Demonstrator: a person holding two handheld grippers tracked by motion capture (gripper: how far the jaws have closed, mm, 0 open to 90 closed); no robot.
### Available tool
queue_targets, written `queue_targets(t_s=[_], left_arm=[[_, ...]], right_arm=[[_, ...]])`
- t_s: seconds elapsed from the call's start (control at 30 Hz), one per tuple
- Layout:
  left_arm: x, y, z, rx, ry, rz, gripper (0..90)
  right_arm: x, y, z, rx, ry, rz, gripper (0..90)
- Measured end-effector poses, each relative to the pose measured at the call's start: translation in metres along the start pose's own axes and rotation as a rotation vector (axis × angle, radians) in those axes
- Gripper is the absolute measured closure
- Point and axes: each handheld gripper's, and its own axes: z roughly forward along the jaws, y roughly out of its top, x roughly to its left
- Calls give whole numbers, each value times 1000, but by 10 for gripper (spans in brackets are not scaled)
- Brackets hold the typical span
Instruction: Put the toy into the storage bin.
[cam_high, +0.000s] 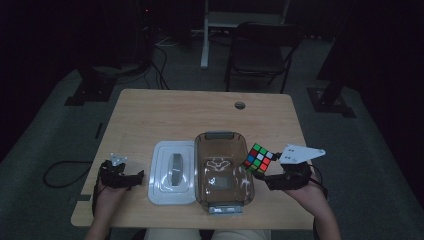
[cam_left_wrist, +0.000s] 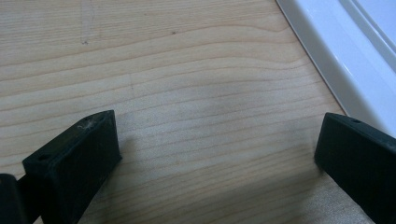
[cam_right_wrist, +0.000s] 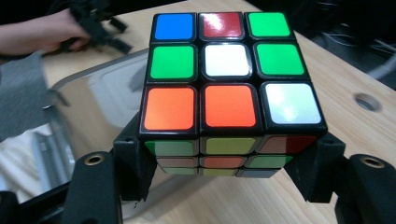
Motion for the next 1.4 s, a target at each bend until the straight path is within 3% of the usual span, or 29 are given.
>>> queue_targets(t_s=[0.1,0.3,0.53,0.6,0.63,0.87,0.93,1.23,1.27,1.4], left_arm=[[0,0,0,0,0,0,7],[0,0,0,0,0,0,7],[0,0,0,-1,0,0,7],[0,0,0,-1,0,0,7],[0,0,0,-1,0,0,7],[0,0,0,-1,0,0,7],[0,0,0,-1,0,0,7],[0,0,0,-1,0,0,7],[0,0,0,-1,0,0,7],[0,0,0,-1,0,0,7]], right_arm=[[4,4,5,13,41,-22,340],[12,13,25,93,123,-84,340],[15,18,41,181,166,-136,340],[18,26,55,267,193,-190,340],[19,28,58,282,202,-202,340],[25,35,75,385,231,-264,340],[28,36,85,437,243,-291,340],[30,43,107,564,267,-322,340],[31,44,114,611,269,-343,340],[35,44,125,680,278,-366,340]])
